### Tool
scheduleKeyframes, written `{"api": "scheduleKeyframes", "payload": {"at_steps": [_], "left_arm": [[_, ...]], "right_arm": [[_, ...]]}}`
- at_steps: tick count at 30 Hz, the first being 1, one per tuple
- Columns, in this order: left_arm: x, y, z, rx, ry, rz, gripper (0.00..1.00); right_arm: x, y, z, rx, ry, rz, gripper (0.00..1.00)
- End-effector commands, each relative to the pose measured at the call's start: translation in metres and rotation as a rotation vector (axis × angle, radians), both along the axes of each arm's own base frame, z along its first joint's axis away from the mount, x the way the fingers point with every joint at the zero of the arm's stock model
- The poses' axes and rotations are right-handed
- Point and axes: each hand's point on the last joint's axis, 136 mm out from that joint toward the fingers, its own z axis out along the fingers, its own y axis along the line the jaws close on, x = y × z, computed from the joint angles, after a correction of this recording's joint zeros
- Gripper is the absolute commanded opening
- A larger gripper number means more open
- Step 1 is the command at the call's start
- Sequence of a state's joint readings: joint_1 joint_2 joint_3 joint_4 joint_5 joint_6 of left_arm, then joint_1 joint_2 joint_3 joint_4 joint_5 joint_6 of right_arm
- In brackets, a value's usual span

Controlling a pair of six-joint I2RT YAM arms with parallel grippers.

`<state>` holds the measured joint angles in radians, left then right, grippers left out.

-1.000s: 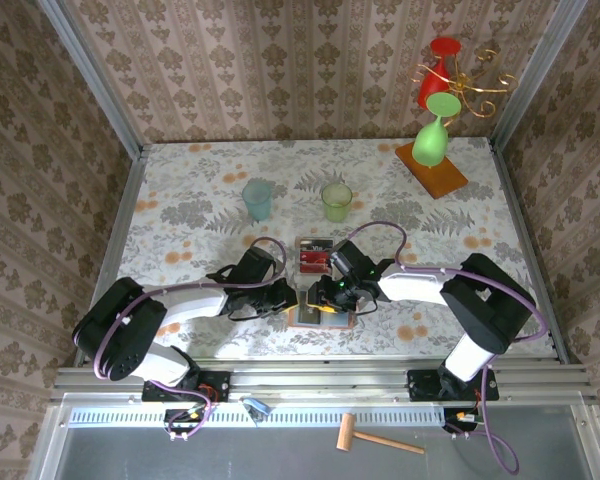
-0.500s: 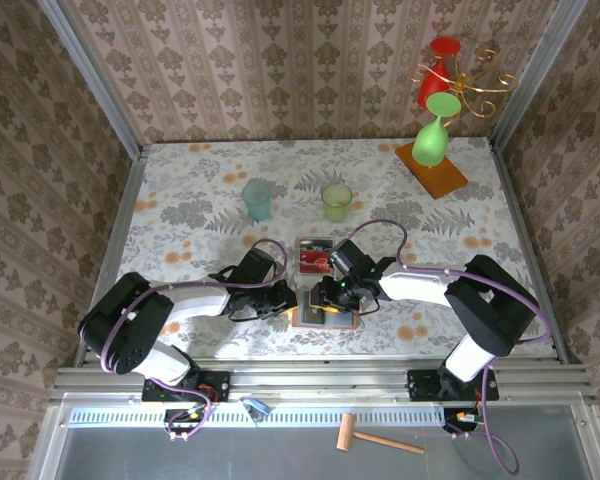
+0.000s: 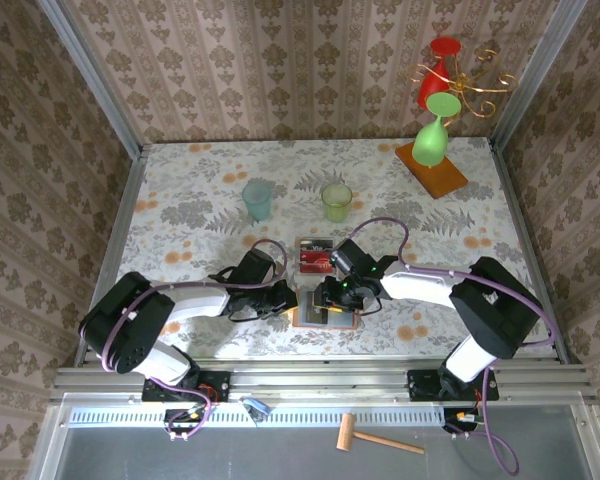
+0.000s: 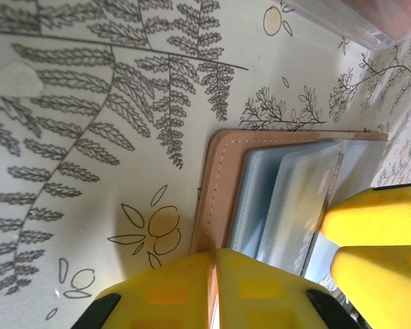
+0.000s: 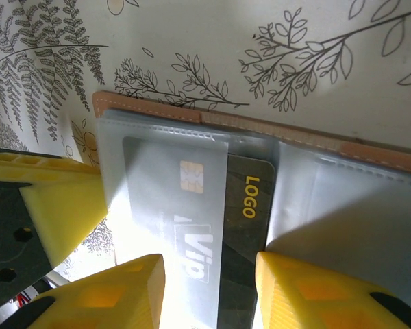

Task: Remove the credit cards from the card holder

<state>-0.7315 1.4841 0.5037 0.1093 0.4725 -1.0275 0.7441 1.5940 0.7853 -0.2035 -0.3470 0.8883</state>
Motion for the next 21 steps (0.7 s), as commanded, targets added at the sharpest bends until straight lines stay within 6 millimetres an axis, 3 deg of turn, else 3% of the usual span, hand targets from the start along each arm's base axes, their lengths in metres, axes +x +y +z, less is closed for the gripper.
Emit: {"api": "scheduleKeyframes", "payload": {"at_steps": [1, 7, 14, 21], "left_arm": [[-0.004, 0.010, -0.003, 0.044, 0.018, 0.007, 0.12], [0.004, 0.002, 0.019, 0.024, -0.028, -0.001, 0.12], [0.007, -0.011, 0.038, -0.014, -0.055, -0.024, 0.11], [-0.001, -0.025, 0.030, -0.018, -0.031, -0.072, 0.08]], "right_arm": [[0.006, -0.002, 0.016, 0.002, -0.047, -0.005, 0.40], [0.009, -0.005, 0.025, 0.029, -0.062, -0.022, 0.39], [0.007, -0.009, 0.020, 0.071, -0.037, -0.050, 0.37], [0.007, -0.011, 0.012, 0.077, -0.016, -0.063, 0.35]]}}
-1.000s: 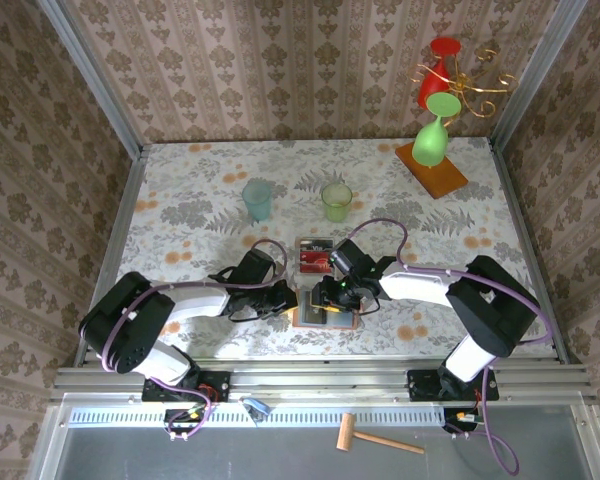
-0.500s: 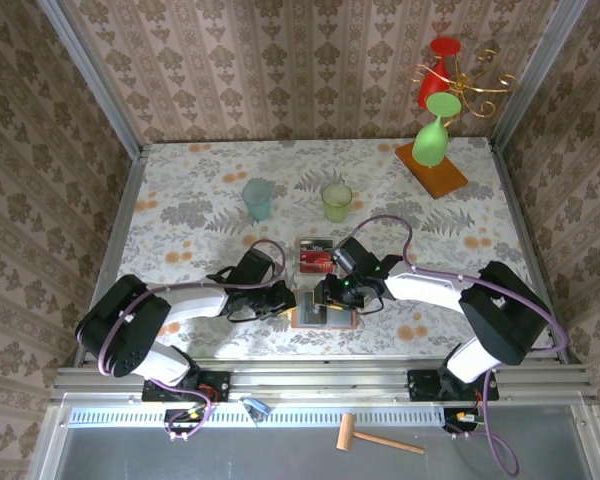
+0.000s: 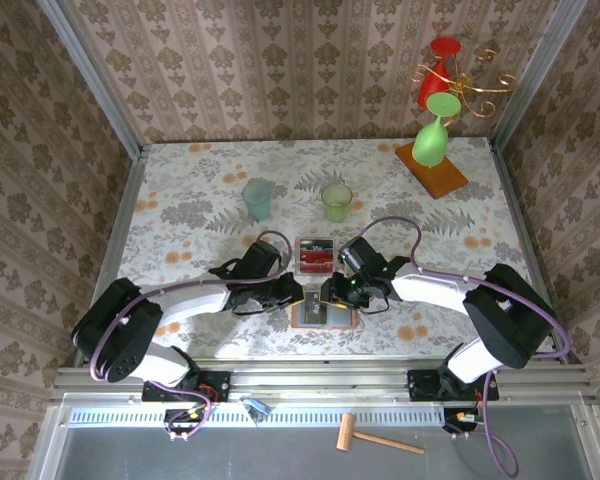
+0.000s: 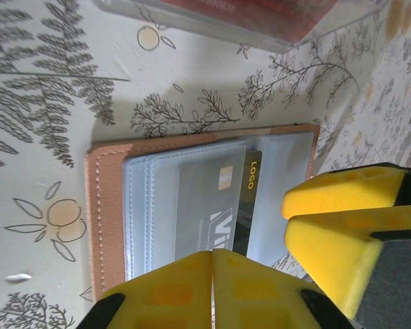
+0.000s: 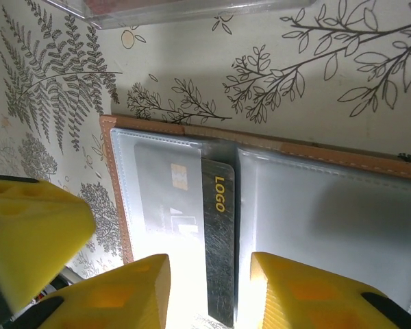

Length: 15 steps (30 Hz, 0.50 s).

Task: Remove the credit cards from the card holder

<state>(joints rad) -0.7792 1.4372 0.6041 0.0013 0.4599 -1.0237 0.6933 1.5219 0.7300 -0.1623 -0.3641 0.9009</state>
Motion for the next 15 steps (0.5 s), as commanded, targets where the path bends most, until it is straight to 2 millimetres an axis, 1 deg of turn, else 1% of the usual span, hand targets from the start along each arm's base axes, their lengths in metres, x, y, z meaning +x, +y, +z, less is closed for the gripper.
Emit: {"api": "scheduleKeyframes", "payload": {"at_steps": [1, 7, 15], "left_arm": [[-0.003, -0.005, -0.005, 0.008, 0.012, -0.029, 0.07], [-0.008, 0.001, -0.017, 0.041, 0.029, -0.030, 0.05], [-0.014, 0.005, -0.031, 0.061, 0.066, -0.038, 0.05]], "right_arm": [[-0.001, 0.001, 0.000, 0.026, 0.013, -0.012, 0.35], [-0.003, 0.002, -0.005, 0.045, 0.027, -0.014, 0.32], [-0.005, 0.006, -0.011, 0.086, 0.050, -0.017, 0.28]]}}
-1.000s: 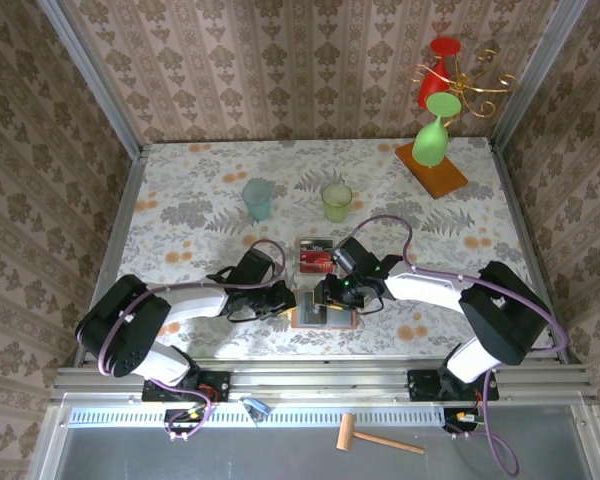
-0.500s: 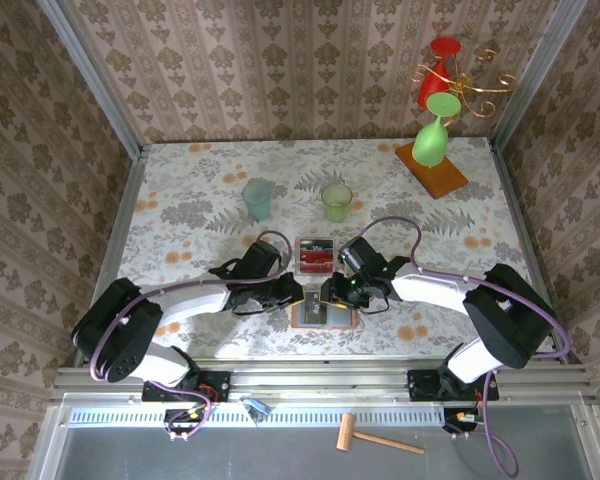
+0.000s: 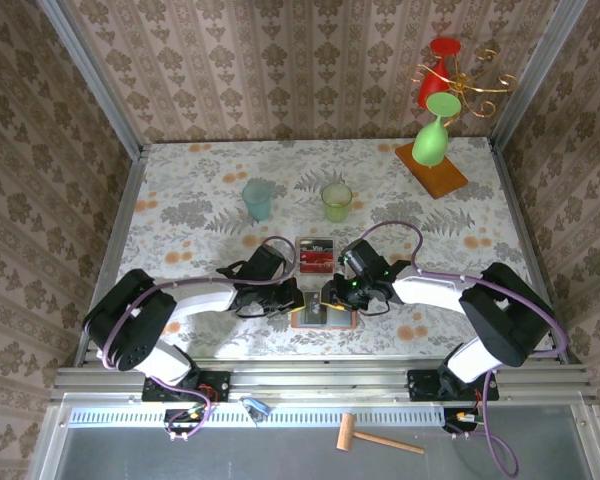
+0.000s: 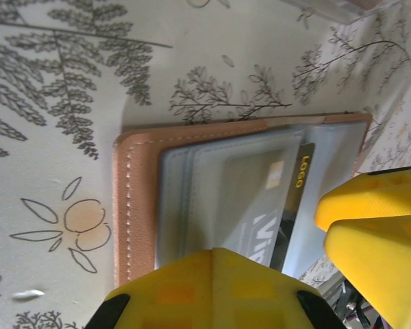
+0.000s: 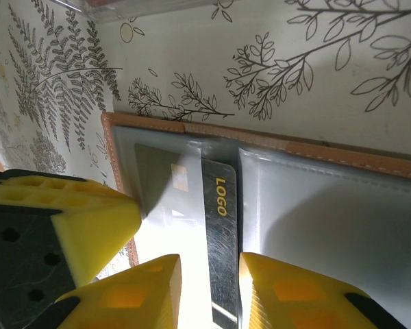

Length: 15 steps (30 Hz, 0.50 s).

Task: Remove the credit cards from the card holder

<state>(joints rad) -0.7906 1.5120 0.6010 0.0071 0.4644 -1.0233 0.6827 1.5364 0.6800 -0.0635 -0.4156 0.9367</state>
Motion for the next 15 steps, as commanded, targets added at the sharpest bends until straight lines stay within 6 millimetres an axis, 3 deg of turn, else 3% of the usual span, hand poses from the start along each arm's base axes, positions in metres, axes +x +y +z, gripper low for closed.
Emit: {"api": "scheduleKeyframes", "payload": {"at_steps": [1, 7, 15], "left_arm": [[-0.006, 0.004, -0.009, 0.014, 0.015, -0.023, 0.05], [-0.009, 0.007, -0.012, 0.024, 0.022, -0.020, 0.05], [-0.010, 0.011, -0.016, 0.042, 0.028, -0.019, 0.05]], "right_arm": [[-0.002, 0.002, -0.005, 0.032, 0.029, -0.005, 0.27], [-0.003, 0.008, -0.006, 0.068, 0.040, 0.005, 0.26], [-0.005, -0.006, -0.013, -0.006, 0.029, -0.013, 0.26]]}}
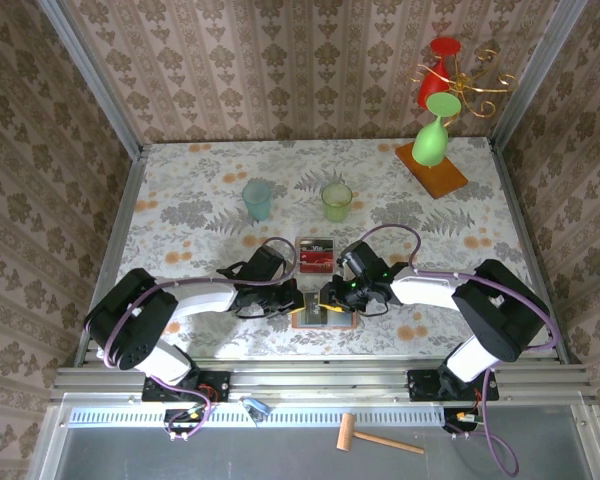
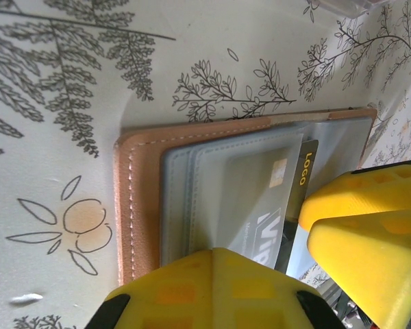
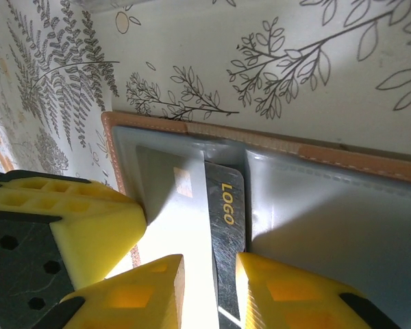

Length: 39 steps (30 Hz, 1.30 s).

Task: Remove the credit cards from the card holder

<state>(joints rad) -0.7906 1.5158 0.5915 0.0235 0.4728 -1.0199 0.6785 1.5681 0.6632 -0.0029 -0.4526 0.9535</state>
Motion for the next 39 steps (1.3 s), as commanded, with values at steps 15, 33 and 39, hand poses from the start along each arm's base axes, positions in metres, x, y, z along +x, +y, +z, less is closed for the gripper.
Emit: {"api": "scheduleKeyframes", "payload": {"at_steps": [15, 33, 39], "left_arm": [[-0.010, 0.016, -0.020, 0.065, 0.040, -0.008, 0.04], [0.001, 0.002, 0.009, 0.008, -0.008, -0.011, 0.12], [-0.003, -0.007, 0.016, -0.005, -0.010, -0.043, 0.12]], "right_arm": [[-0.003, -0.007, 0.001, 0.009, -0.013, -0.019, 0.26], [-0.009, -0.009, -0.010, 0.026, 0.030, -0.018, 0.25], [-0.009, -0.009, -0.012, 0.028, 0.032, -0.016, 0.25]]}}
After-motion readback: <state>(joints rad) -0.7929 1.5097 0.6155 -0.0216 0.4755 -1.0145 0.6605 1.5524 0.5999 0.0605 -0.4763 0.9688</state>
